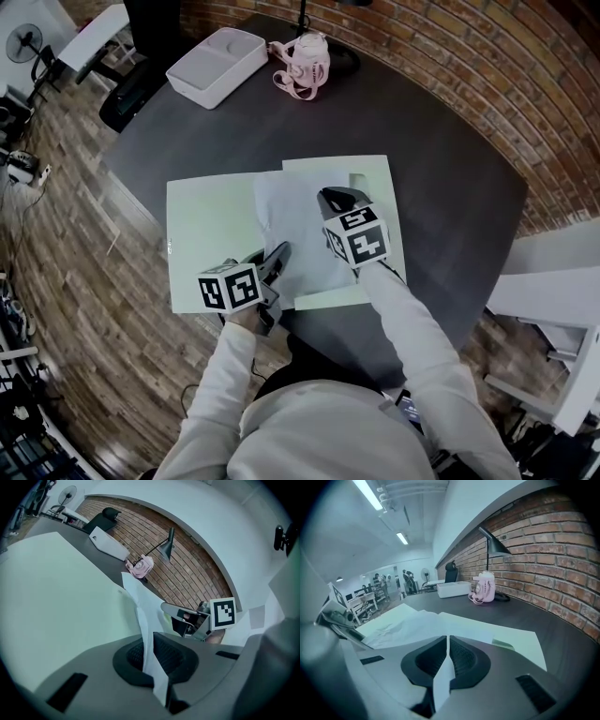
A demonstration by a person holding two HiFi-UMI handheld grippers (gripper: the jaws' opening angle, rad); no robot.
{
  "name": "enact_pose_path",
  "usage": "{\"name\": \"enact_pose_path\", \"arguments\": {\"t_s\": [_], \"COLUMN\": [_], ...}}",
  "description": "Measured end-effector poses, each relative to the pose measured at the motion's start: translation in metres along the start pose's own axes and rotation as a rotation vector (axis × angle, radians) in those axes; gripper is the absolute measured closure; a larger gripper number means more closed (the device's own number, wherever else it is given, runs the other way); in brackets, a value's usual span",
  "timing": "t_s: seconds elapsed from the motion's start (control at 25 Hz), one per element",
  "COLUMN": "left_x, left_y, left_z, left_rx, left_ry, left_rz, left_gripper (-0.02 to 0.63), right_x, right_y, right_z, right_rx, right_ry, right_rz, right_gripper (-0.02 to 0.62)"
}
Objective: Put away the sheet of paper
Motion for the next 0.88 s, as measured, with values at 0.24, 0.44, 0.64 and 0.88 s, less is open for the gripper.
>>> {"name": "enact_pose_path", "arguments": {"t_s": [0.24,0.44,0.64,0.88], "left_x": [-0.004,-0.008,-0.01,-0.013], "left_y": [0.002,0.003,0.005,0.003], "left_z": [-0.003,-0.005,-0.008,-0.008], "left_rx": [-0.009,-0.017,-0.005,-0.012], "left_ry": [-0.021,-0.037,-0.043,-0.038], "left_rz": [-0.02,-0.04,-0.061,-0.076], "left_gripper": [0.589,0.589,0.589,0.589], "right_x": [-0.021,-0.037,-0.049,-0.039], "right_y": [0.001,0.006,0.017,0.008], "right_z": [0.005,0.009,0.012,0.006], "right_rx": [-0.026,-0.039,-0.062,-0.037], "right_ry": [0.026,0.045,0.04,0.021], "right_rz": [-0.015,-0.067,-0.13,-0.103], "right_gripper": [0.566,0.566,0.565,0.566]}}
Point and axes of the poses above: the fingertips, and each gripper's own axes: x backward along the fingers, z to its right, y out of its underside, the point moved 7 cm from there along x, backward along the fingers, and after that the axes turned 7 degrees about -x, right-handed, at the moved point
